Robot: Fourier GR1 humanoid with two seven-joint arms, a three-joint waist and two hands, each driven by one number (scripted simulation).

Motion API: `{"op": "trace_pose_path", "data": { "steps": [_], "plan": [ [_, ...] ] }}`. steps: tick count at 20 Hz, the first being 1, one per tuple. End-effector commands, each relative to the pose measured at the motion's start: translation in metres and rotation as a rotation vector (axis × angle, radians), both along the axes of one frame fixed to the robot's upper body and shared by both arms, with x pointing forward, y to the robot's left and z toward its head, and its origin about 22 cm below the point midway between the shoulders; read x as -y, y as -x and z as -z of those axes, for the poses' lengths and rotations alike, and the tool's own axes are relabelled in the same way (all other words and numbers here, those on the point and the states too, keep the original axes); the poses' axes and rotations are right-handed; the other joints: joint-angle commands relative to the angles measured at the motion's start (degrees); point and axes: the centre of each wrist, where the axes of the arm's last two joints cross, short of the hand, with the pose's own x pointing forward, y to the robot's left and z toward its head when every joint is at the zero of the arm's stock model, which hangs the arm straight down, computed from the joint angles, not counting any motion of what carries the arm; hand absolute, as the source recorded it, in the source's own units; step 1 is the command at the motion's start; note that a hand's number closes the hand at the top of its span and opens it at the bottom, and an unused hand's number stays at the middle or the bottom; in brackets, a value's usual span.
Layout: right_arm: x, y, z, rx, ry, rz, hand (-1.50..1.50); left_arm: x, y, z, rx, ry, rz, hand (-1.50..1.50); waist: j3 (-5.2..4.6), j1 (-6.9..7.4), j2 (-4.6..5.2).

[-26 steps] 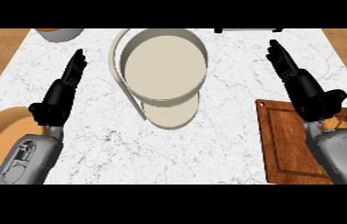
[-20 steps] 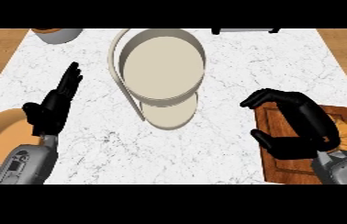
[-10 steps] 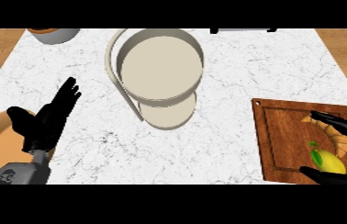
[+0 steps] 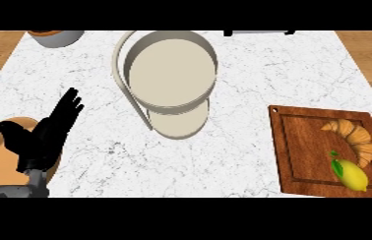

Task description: Pick the lemon from the cutting board and place it in the tiered basket

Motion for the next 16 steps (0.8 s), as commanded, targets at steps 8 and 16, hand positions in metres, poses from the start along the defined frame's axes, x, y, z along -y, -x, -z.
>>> {"op": "trace_pose_path", "data": {
  "steps": [8, 16],
  "plan": [
    [-0.054, 0.032, -0.023, -0.266, 0.415, 0.004, -1.50, 0.004, -0.001, -0.008, 0.021, -0.009, 0.021, 0.00, 0.11, 1.23, 0.58],
    [-0.080, 0.049, 0.019, -0.248, 0.406, 0.153, -1.50, 0.013, 0.006, -0.024, 0.024, 0.025, 0.030, 0.00, 0.22, 2.54, 0.64]
  ]
}}
